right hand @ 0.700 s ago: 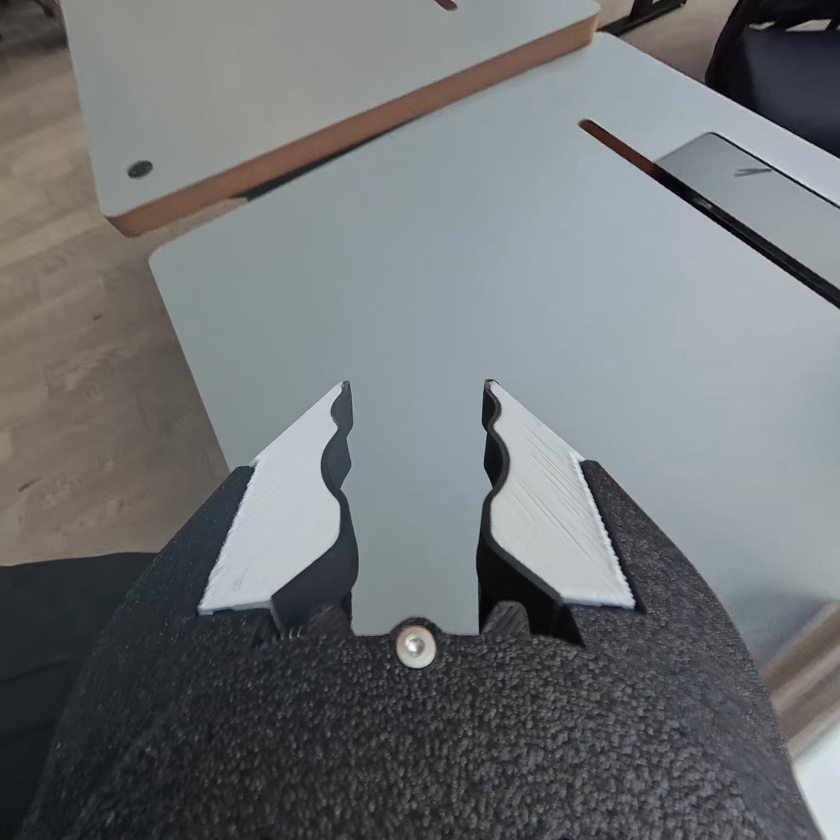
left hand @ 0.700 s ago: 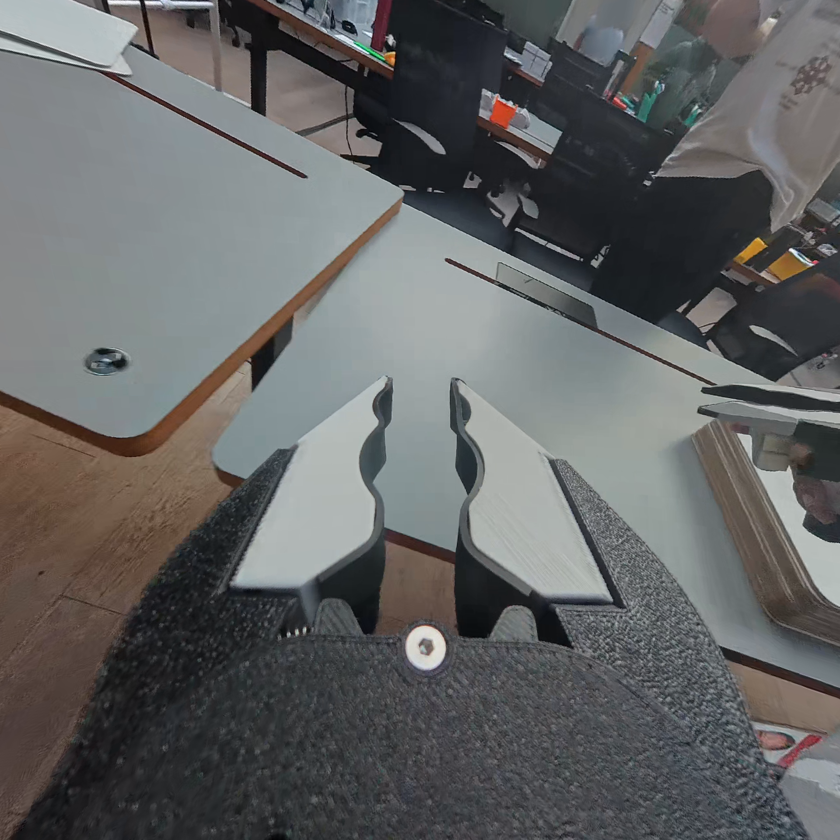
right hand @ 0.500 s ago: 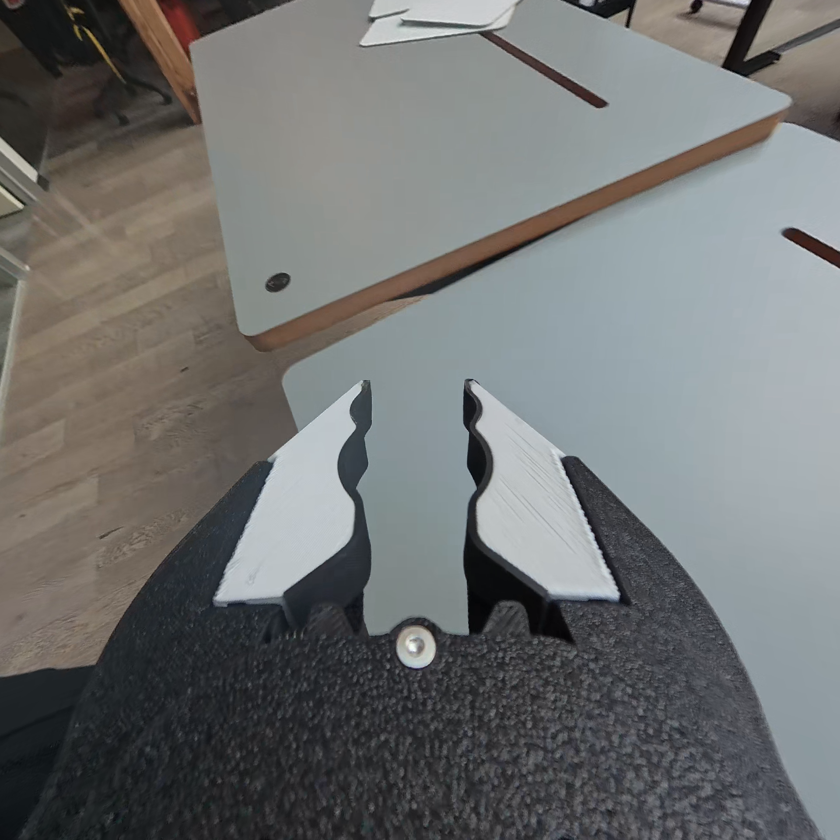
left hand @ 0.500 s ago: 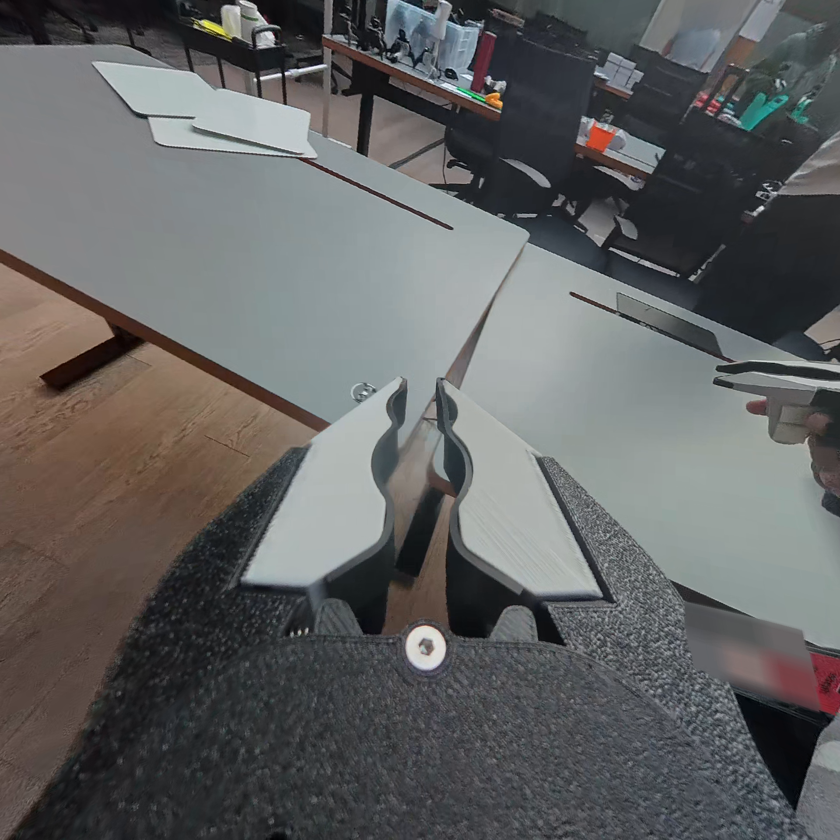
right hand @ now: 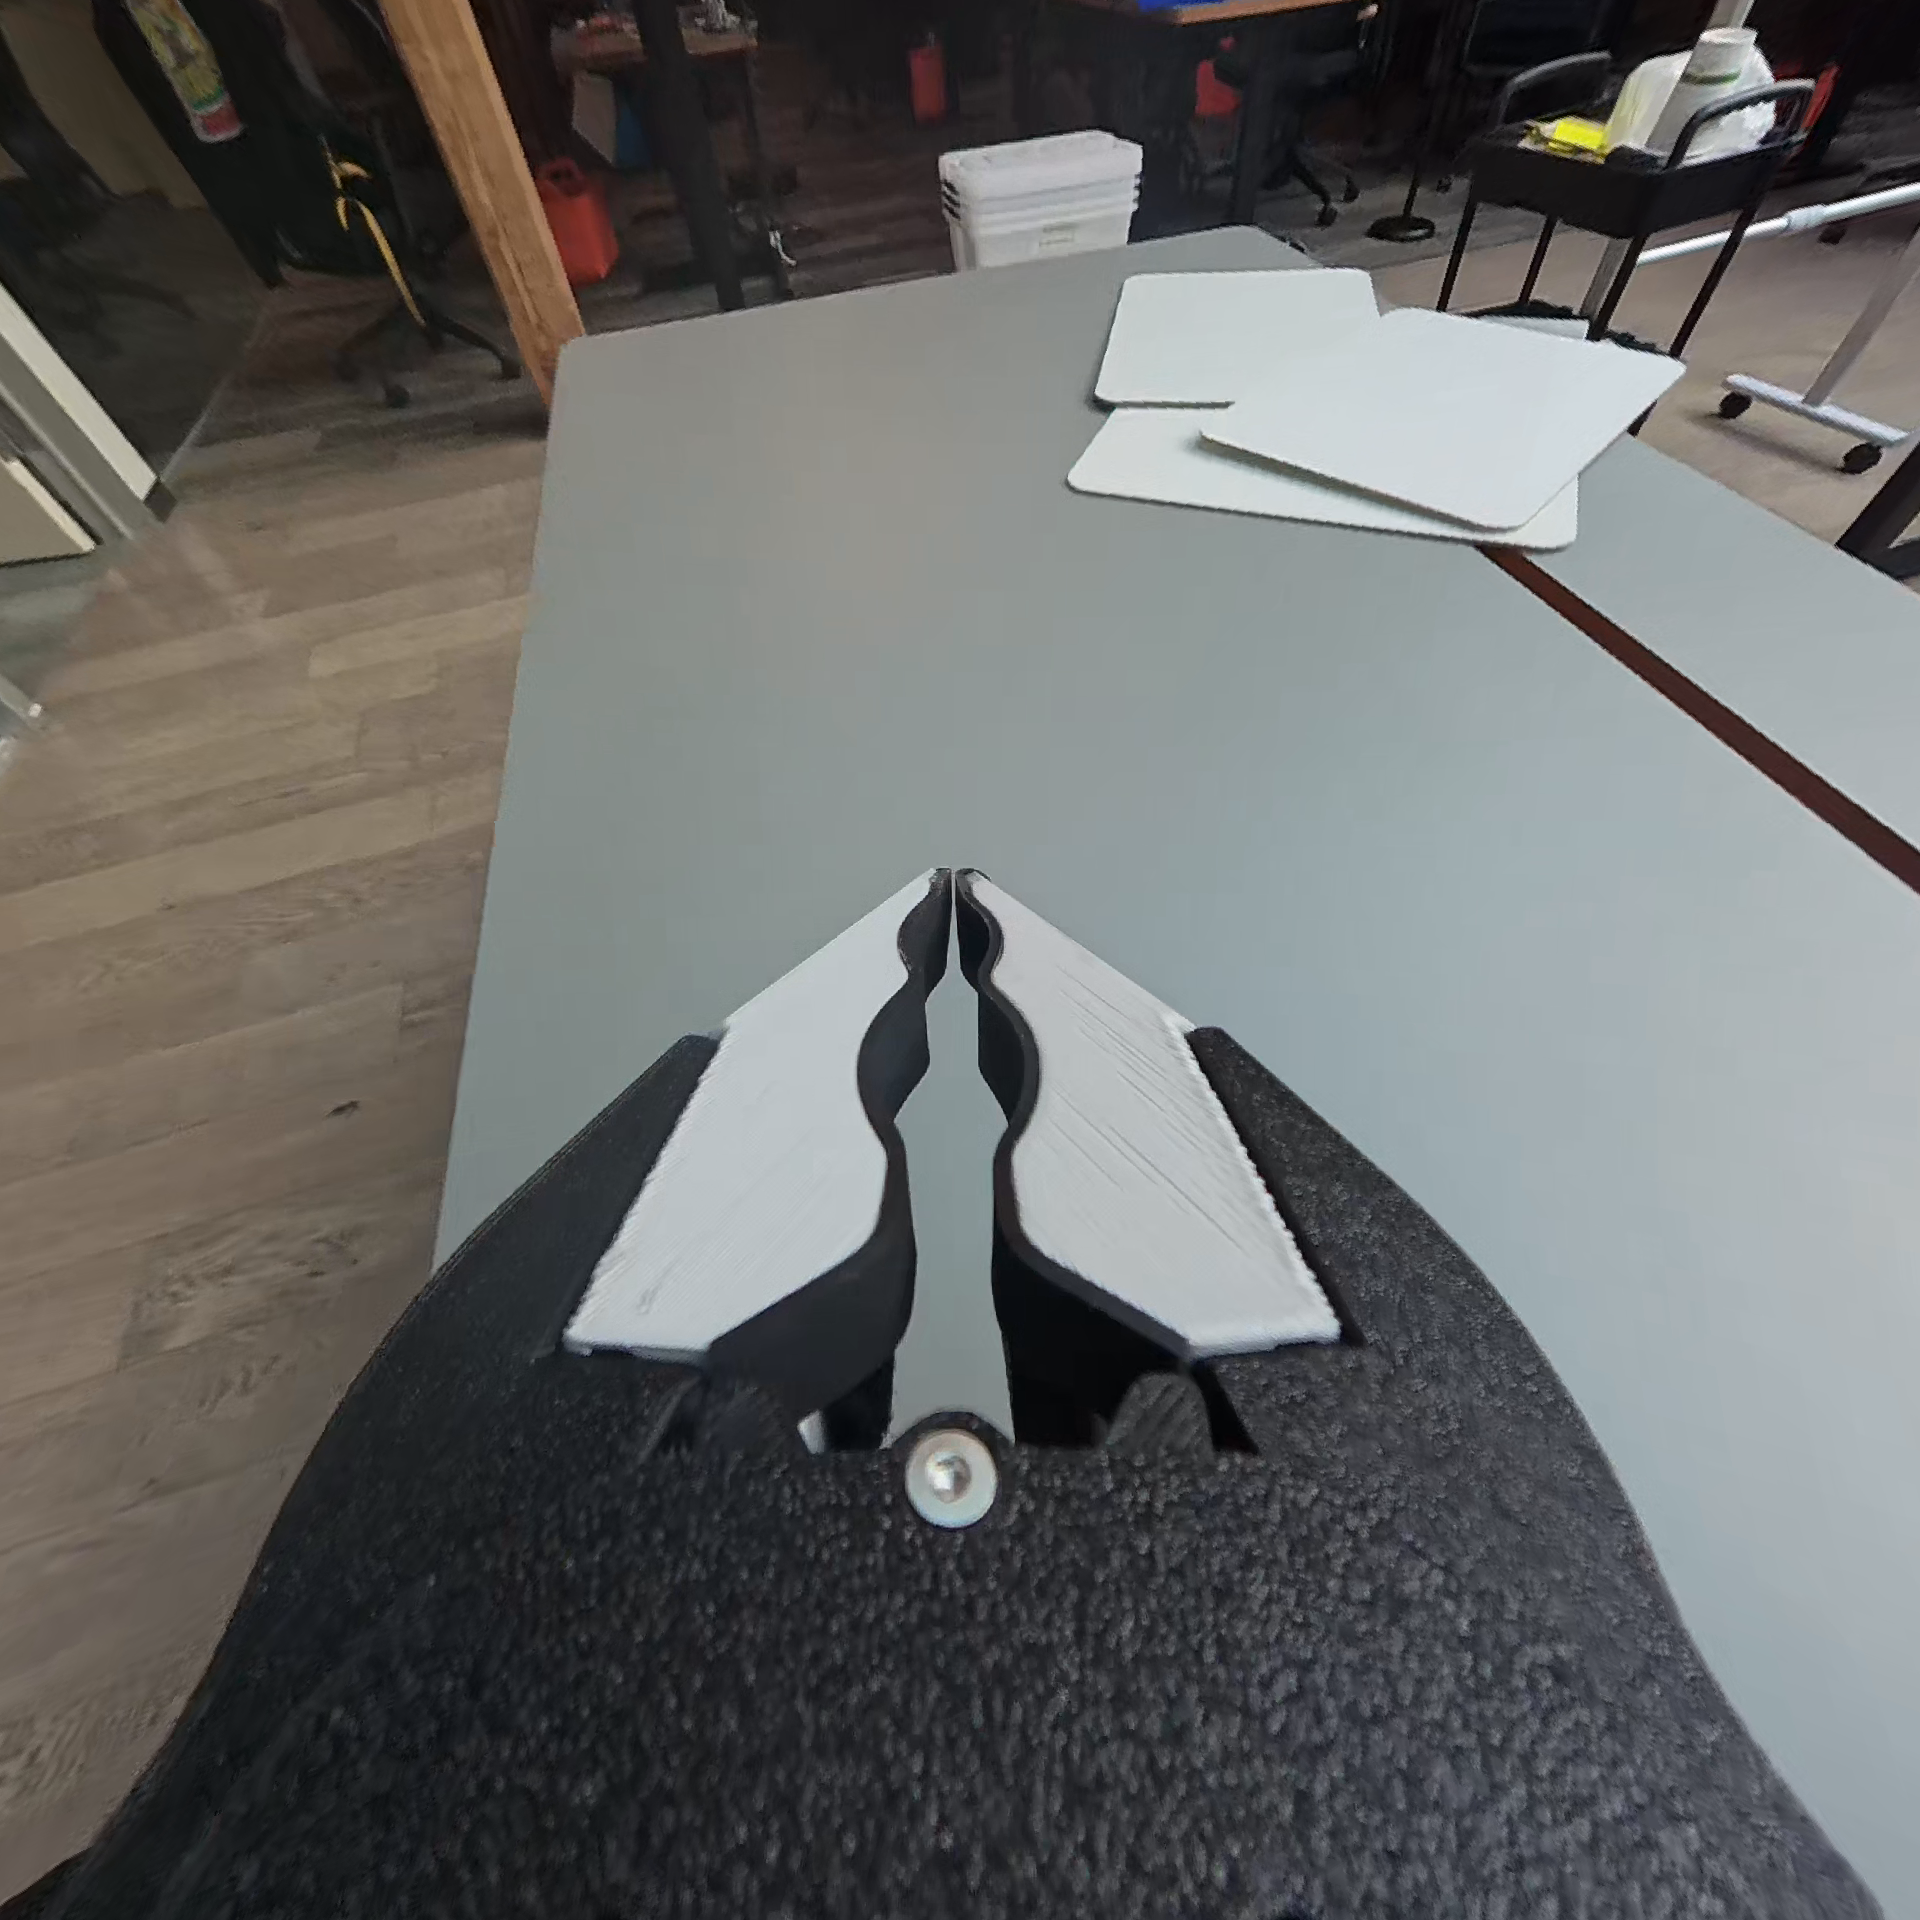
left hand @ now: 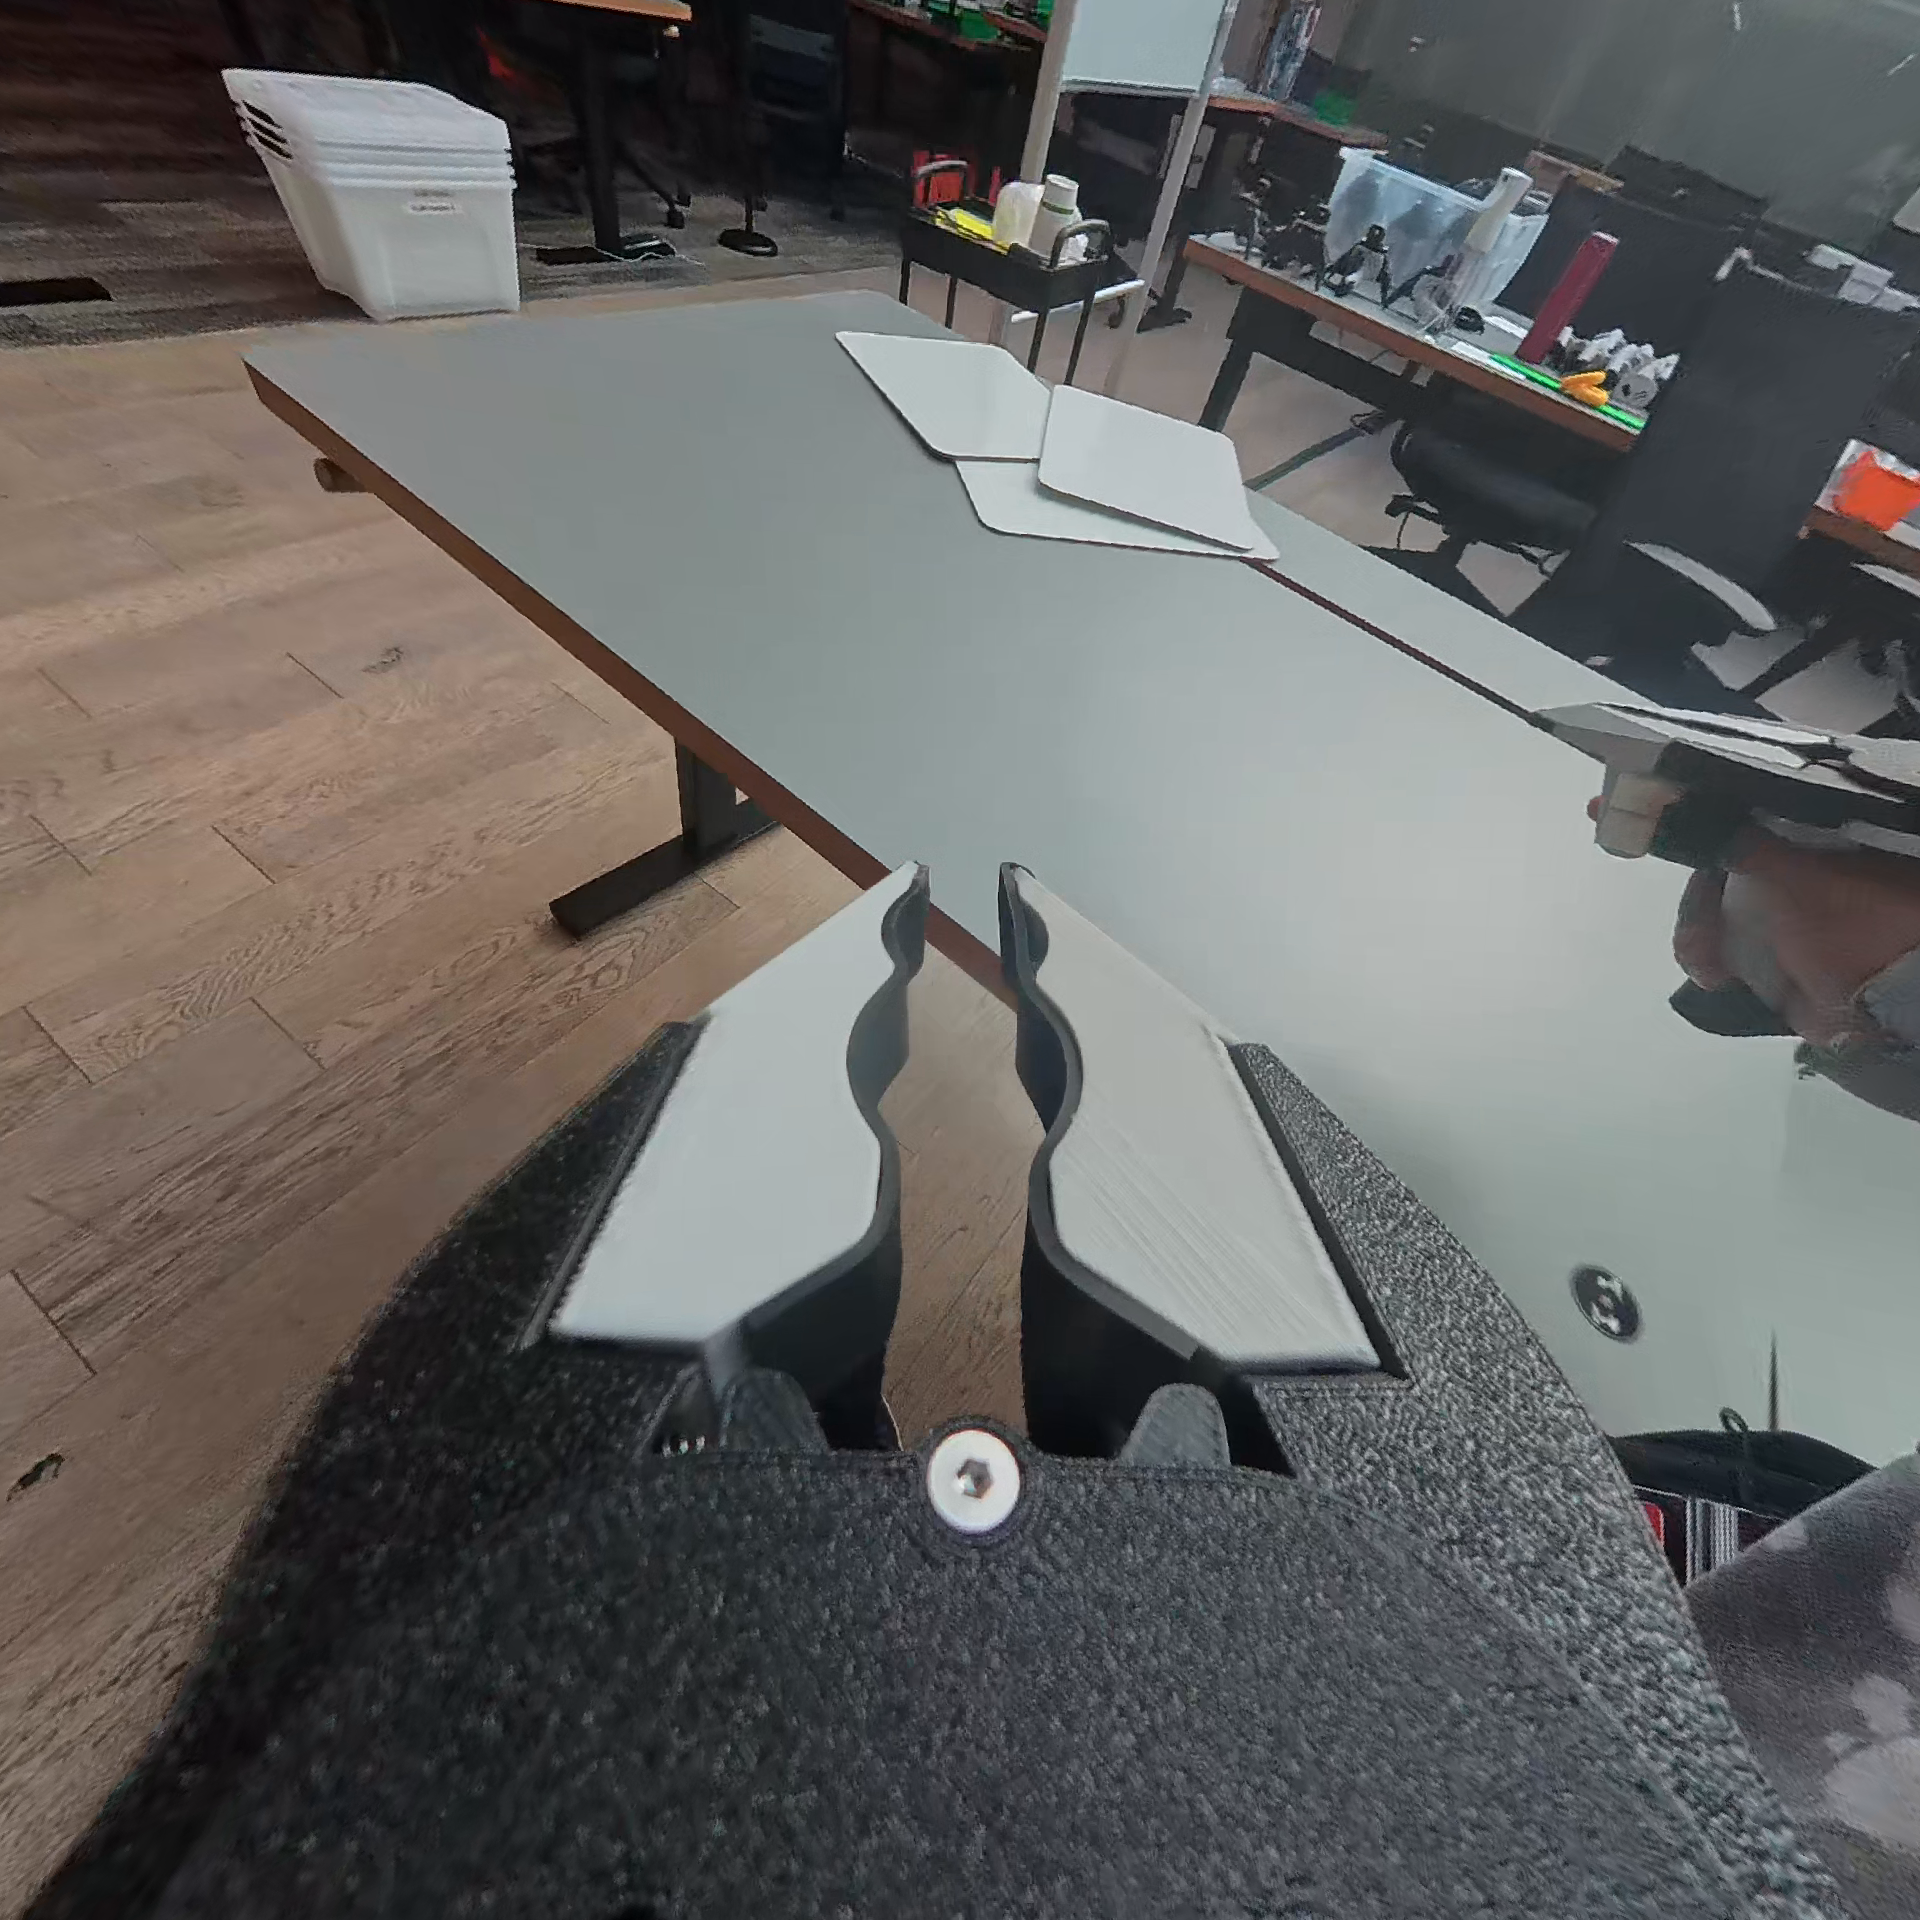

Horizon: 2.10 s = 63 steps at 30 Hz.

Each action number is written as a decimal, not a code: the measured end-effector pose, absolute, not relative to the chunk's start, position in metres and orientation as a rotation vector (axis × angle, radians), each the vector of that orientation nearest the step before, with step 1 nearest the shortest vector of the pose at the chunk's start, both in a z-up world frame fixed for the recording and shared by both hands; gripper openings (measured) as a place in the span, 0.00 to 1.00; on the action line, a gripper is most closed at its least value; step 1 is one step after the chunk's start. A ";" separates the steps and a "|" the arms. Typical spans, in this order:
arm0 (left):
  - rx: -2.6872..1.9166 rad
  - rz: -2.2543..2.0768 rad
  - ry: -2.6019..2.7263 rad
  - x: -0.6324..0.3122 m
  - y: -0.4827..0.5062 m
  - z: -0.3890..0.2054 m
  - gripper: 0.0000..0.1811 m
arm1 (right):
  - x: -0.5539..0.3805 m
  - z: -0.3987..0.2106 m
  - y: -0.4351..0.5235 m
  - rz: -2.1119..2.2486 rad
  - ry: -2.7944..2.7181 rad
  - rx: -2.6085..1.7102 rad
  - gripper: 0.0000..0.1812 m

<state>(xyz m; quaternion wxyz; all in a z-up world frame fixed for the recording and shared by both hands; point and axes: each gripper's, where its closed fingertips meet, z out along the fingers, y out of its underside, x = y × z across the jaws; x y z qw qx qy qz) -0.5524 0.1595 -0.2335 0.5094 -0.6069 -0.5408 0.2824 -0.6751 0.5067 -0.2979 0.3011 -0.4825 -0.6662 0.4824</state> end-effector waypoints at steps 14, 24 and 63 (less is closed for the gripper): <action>-1.673 0.486 -1.103 -0.927 0.103 -0.215 0.54 | -1.065 -0.348 0.470 1.058 -1.664 -1.579 0.62; -1.981 0.109 -0.763 -1.096 0.124 -0.301 0.51 | -1.229 -0.415 0.493 0.825 -1.574 -1.844 0.56; -2.473 -0.122 0.161 -1.145 0.307 -0.453 0.38 | -1.020 -0.459 0.433 0.453 -1.160 -2.273 0.44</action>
